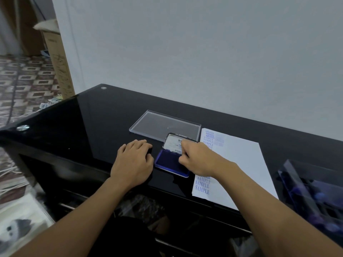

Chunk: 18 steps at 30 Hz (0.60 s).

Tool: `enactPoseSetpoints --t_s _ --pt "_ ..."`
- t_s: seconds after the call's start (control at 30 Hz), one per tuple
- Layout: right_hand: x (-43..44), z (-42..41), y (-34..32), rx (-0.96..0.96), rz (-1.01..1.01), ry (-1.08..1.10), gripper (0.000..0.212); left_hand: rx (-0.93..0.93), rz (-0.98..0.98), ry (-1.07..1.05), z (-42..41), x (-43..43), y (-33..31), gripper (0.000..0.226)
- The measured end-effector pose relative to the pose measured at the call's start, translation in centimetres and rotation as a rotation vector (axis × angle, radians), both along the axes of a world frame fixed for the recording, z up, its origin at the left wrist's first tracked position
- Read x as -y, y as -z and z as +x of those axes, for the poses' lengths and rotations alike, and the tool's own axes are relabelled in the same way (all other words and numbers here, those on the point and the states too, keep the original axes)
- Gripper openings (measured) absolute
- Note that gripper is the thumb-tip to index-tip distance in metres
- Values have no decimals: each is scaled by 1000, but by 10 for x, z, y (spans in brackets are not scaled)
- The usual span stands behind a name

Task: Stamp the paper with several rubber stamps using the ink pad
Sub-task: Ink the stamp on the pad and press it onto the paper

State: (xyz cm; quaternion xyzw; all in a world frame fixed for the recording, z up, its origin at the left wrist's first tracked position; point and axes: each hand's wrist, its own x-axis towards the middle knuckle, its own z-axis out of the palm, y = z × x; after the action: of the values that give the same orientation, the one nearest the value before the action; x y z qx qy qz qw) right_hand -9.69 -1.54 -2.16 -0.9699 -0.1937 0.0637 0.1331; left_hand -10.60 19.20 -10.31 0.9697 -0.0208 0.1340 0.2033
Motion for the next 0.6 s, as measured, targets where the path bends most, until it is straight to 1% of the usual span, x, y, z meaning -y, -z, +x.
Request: enactPoseSetpoints --t_s 0.17,0.47,0.6 --pt "-3 2 6 40 6 26 14 12 3 -14 1 2 -1 38" --pt "-7 6 9 60 22 32 22 17 25 -10 1 2 -3 36" --pt "-6 5 9 57 30 37 18 22 29 -10 2 2 -3 35"
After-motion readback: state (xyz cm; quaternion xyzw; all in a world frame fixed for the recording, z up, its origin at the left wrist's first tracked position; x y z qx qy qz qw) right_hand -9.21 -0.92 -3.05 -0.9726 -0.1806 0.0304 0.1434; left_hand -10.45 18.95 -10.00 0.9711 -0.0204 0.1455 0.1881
